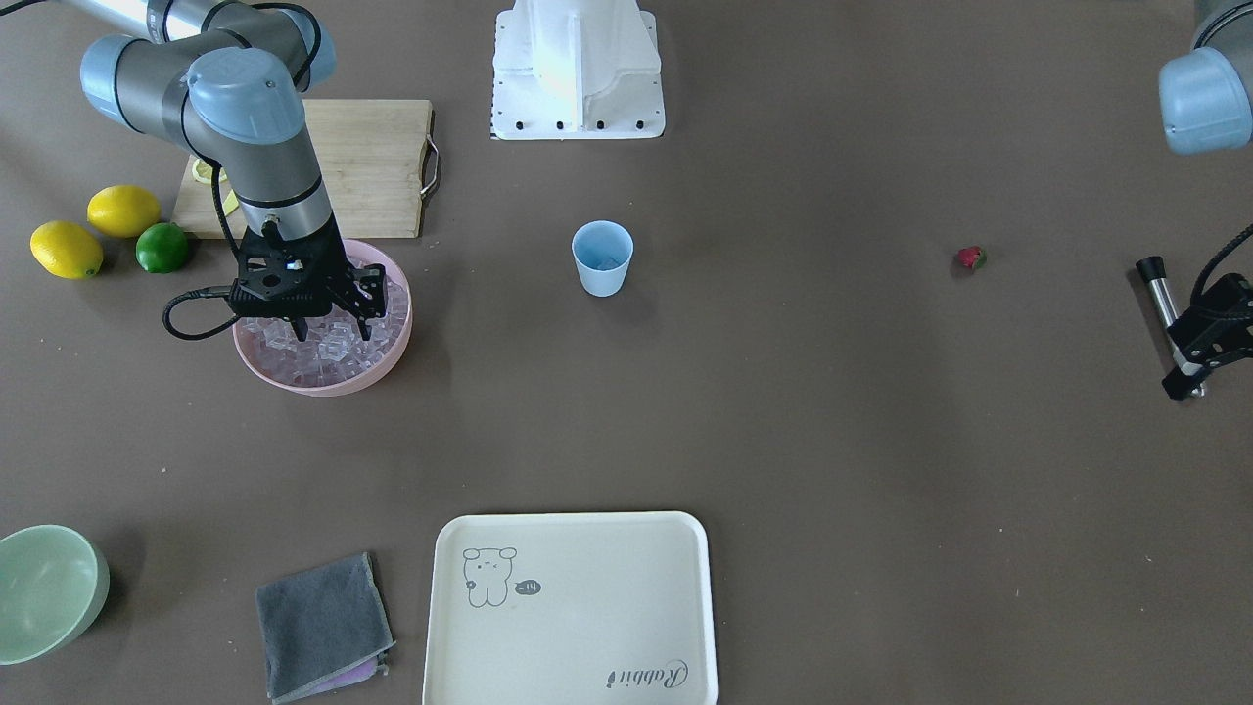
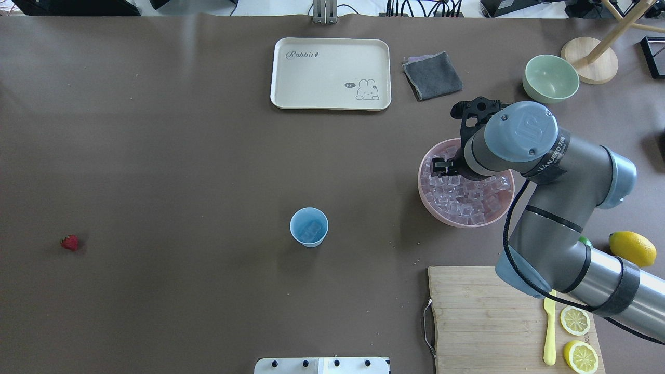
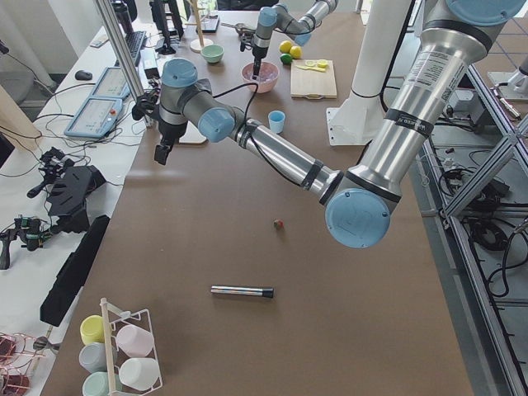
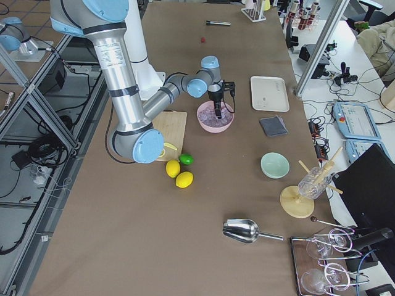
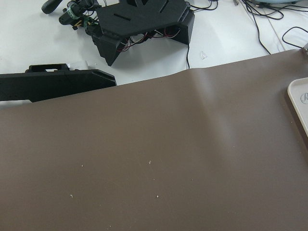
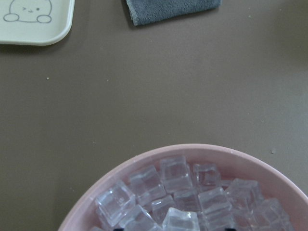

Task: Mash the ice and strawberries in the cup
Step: 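Lower the right gripper into the bowl to grasp a third ice cube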

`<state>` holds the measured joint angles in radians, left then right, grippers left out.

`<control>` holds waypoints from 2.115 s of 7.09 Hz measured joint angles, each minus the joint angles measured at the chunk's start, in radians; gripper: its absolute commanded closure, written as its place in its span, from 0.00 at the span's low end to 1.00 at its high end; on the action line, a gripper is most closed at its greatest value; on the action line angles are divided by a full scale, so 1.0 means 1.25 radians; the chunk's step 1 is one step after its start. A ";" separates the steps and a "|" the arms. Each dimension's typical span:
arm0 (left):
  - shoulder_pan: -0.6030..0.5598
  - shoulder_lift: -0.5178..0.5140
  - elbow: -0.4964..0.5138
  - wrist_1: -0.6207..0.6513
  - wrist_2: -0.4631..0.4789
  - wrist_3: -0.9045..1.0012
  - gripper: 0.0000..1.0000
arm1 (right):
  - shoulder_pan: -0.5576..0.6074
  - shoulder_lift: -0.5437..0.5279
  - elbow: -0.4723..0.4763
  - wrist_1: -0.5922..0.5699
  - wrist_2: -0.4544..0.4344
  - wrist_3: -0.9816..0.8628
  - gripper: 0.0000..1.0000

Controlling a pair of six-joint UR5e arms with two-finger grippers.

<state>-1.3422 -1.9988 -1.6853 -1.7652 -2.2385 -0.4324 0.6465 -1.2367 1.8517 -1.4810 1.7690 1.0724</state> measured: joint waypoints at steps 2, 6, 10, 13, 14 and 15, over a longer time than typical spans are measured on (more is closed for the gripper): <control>0.000 0.000 0.001 -0.002 0.000 0.000 0.02 | 0.000 -0.003 -0.001 -0.002 -0.001 0.000 0.28; 0.000 -0.004 0.001 -0.003 0.000 0.000 0.02 | 0.011 -0.004 -0.002 -0.002 -0.003 0.004 0.28; 0.000 -0.005 0.000 -0.004 0.000 -0.001 0.02 | 0.012 -0.004 -0.009 -0.002 -0.004 0.010 0.40; 0.000 -0.005 -0.001 -0.004 0.000 -0.001 0.02 | 0.006 -0.001 -0.019 -0.002 -0.004 0.027 1.00; 0.000 -0.005 -0.001 -0.004 0.000 -0.001 0.02 | 0.005 -0.001 -0.020 -0.002 -0.004 0.030 1.00; 0.000 -0.008 0.001 -0.004 0.000 -0.001 0.02 | 0.007 0.000 -0.018 -0.002 -0.003 0.031 1.00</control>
<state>-1.3420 -2.0083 -1.6847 -1.7702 -2.2381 -0.4341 0.6547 -1.2369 1.8292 -1.4833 1.7655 1.1107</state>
